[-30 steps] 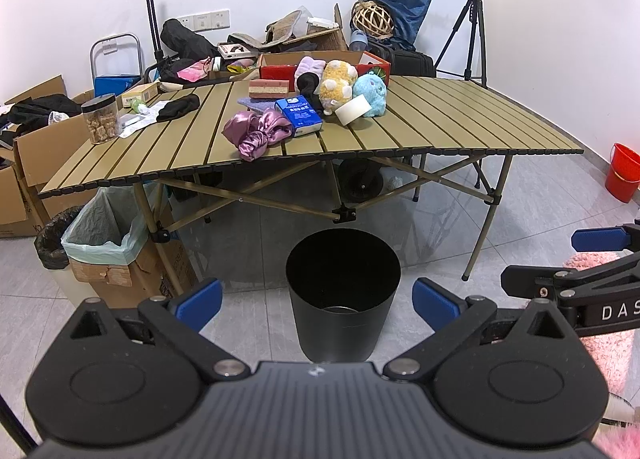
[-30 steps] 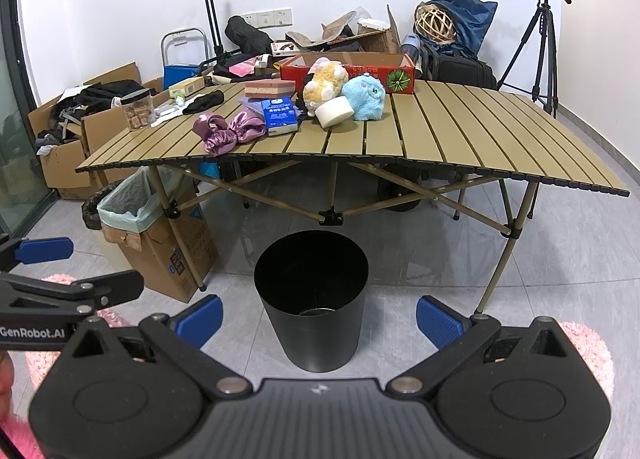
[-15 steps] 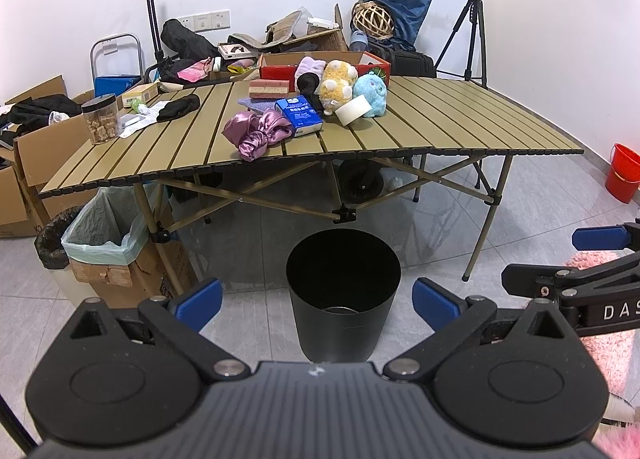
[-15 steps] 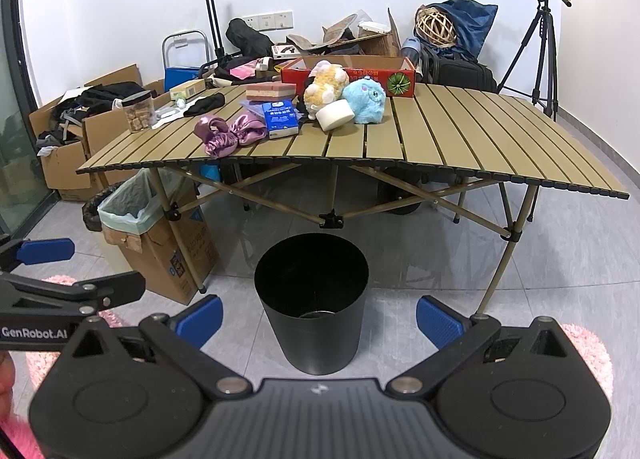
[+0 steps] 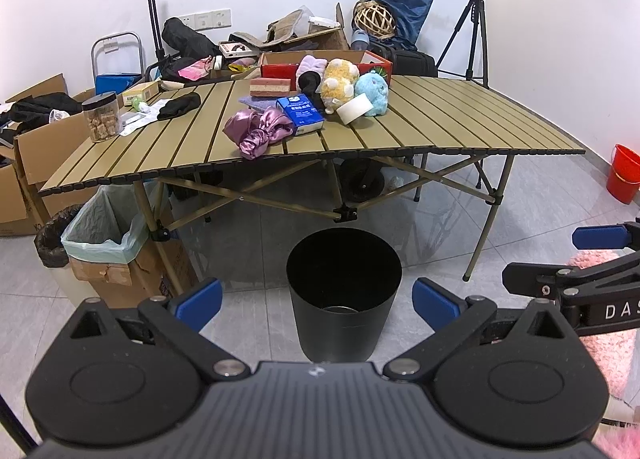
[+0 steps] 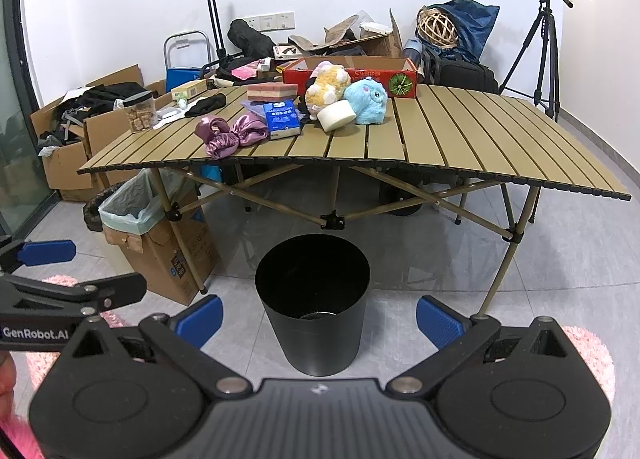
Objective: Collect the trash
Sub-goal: 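Move both tools toward the table, left toward the pink scrunchie, right toward the white foam roll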
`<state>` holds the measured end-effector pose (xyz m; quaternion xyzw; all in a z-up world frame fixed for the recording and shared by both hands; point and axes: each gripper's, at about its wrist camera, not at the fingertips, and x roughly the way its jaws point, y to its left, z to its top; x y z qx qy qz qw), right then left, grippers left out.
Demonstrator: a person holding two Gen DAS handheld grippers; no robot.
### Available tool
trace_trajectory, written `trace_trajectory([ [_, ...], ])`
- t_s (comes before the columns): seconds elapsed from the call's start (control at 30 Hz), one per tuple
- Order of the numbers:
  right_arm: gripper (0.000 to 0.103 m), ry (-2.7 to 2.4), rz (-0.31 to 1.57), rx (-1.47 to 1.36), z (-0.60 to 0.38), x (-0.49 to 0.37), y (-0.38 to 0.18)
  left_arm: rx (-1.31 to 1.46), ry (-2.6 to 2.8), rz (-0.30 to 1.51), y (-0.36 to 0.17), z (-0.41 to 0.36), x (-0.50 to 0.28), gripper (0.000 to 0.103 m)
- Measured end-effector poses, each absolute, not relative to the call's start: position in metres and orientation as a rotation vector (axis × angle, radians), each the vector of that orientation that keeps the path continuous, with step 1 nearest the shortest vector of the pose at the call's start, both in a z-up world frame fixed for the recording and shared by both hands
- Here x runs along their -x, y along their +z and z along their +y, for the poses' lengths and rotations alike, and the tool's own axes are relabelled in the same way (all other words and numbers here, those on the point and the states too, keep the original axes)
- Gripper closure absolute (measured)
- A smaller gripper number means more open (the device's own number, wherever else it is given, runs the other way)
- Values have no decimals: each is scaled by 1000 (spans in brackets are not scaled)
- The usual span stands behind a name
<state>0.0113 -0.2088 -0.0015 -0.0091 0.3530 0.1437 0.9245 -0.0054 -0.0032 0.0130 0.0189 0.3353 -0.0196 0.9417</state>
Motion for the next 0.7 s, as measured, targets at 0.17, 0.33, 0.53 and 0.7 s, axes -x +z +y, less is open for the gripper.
trace_trajectory([
  [0.17,0,293,708,25,-209,-18,-2,-34,-33,672,17,0,3,0],
  [0.33,0,285,685,25,-212,-24,-2,-36,-26,667,13,2,-6,0],
  [0.53,0,289,662,23,-209,-43,-3,-22,-6,656,8,8,-22,0],
  [0.7,0,298,638,16,-203,-60,-1,-2,14,637,10,12,-38,0],
])
